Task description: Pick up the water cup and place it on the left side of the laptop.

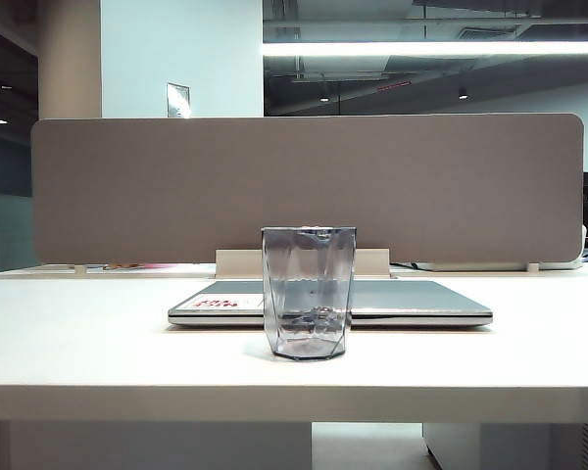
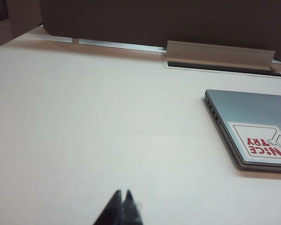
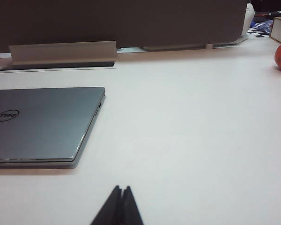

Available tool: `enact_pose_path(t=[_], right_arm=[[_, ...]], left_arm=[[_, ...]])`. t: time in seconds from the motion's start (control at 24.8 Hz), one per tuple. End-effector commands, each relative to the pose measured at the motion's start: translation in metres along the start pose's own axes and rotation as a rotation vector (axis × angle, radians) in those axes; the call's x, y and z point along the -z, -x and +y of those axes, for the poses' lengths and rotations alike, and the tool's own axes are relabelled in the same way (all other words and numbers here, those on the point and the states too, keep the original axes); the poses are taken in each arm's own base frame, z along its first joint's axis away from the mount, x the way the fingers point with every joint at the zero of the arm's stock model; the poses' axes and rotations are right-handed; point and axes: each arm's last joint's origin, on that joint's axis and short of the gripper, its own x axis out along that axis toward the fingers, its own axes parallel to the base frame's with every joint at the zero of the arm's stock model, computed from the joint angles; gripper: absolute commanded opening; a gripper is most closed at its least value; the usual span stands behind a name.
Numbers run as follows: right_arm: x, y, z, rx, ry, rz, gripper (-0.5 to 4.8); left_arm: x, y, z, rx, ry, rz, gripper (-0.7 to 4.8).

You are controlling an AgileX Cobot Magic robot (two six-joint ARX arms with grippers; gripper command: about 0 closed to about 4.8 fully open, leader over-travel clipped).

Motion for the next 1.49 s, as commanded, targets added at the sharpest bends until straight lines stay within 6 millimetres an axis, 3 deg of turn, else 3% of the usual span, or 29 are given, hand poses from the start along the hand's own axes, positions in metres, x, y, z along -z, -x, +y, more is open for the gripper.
enact_pose_path(t=[0.04, 0.52, 0.76, 1.01, 1.49], right_arm=[[0.0, 0.0, 0.0, 0.002, 0.002, -0.011, -0.01], [0.0, 0.0, 0.0, 0.0, -0.013, -0.015, -0.01], [-0.005, 0.0, 0.004, -0.123, -0.105, -0.053, -0.01], [-0.016, 0.003, 0.009, -0.301, -0.114, -0.143, -0.01], [-0.053, 0.016, 0.01, -0.314, -0.145, -0.235, -0.01]], left_arm=[[-0.001, 0.0, 0.0, 0.006, -0.001, -0.006, -0.05], [-0.001, 0.0, 0.0, 0.006, 0.0, -0.006, -0.05], [-0.001, 0.0, 0.0, 0.006, -0.001, -0.007, -0.05], [-0.001, 0.0, 0.0, 0.006, 0.0, -0.007, -0.05], [-0.002, 0.0, 0.0, 0.006, 0.0, -0.008, -0.05]])
